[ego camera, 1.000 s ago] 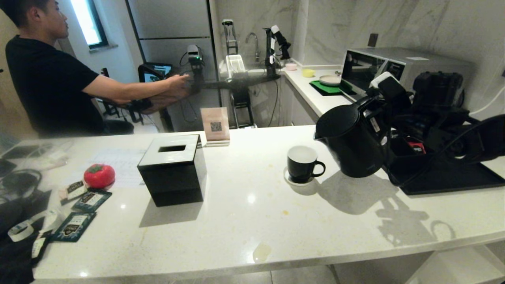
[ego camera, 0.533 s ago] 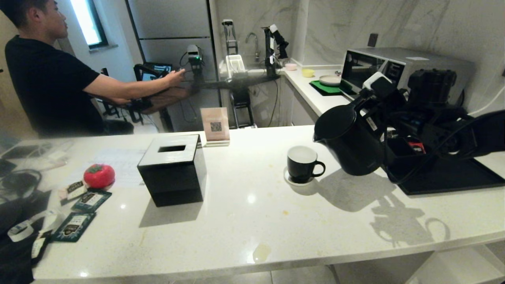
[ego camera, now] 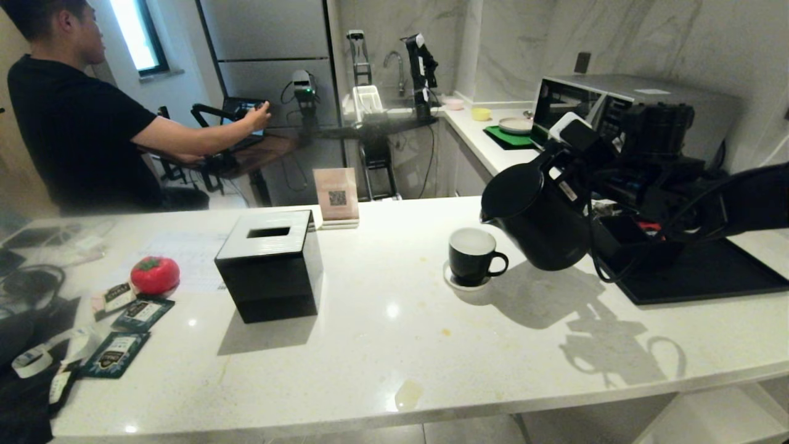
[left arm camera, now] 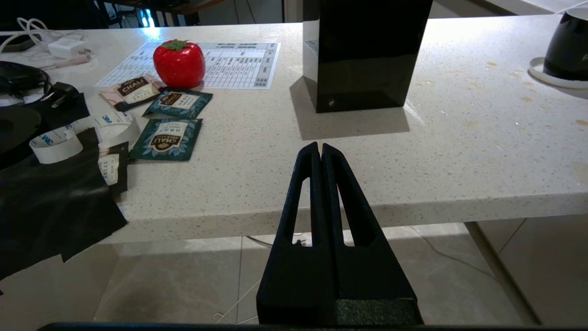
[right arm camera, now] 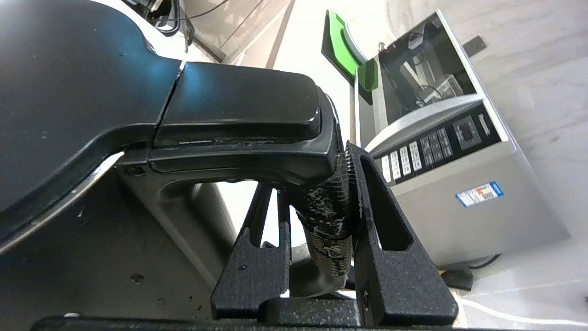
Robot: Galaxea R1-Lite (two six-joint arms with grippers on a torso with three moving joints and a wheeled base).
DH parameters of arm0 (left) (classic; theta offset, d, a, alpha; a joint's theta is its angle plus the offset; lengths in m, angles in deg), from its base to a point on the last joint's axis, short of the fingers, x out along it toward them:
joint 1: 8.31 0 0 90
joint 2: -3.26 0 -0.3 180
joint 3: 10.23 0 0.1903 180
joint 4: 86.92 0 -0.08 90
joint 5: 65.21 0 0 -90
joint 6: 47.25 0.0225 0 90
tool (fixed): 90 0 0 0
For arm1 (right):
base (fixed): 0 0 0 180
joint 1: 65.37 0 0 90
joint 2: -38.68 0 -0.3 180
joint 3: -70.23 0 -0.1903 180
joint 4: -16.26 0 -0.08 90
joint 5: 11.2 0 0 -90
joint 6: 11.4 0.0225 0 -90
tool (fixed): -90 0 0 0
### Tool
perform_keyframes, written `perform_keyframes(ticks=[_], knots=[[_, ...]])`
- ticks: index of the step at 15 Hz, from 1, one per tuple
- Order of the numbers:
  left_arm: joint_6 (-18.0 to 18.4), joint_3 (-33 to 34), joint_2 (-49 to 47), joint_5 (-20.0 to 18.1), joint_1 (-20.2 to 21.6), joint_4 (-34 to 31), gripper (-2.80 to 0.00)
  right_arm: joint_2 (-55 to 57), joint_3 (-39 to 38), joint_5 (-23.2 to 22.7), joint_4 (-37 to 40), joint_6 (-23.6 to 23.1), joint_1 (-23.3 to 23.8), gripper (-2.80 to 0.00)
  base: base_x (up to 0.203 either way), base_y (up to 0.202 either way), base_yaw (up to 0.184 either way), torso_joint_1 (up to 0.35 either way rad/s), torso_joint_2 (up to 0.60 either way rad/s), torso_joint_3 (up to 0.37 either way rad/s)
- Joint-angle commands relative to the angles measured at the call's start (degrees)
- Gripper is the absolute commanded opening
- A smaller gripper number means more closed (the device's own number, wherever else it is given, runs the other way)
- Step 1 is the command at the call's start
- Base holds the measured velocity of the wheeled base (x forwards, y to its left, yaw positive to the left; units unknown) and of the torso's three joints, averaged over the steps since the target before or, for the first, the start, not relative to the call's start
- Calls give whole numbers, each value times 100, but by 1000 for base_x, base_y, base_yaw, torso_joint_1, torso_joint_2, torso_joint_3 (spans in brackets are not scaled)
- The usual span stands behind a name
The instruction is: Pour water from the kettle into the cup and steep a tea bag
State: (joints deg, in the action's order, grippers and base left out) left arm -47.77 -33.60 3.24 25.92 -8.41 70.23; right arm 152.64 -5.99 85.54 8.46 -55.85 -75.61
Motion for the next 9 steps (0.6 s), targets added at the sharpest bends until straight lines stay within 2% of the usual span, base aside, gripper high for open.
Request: perform_keyframes(ticks=[1,9], knots=[[0,0,2,2,1,2,-280,74,36,65,-32,-159,-51,-280,0,0,0,0,0,0],[0,0,2,2,1,2,-280,126,80,126,-47,-545,-66,-280,0,0,0,0,0,0]])
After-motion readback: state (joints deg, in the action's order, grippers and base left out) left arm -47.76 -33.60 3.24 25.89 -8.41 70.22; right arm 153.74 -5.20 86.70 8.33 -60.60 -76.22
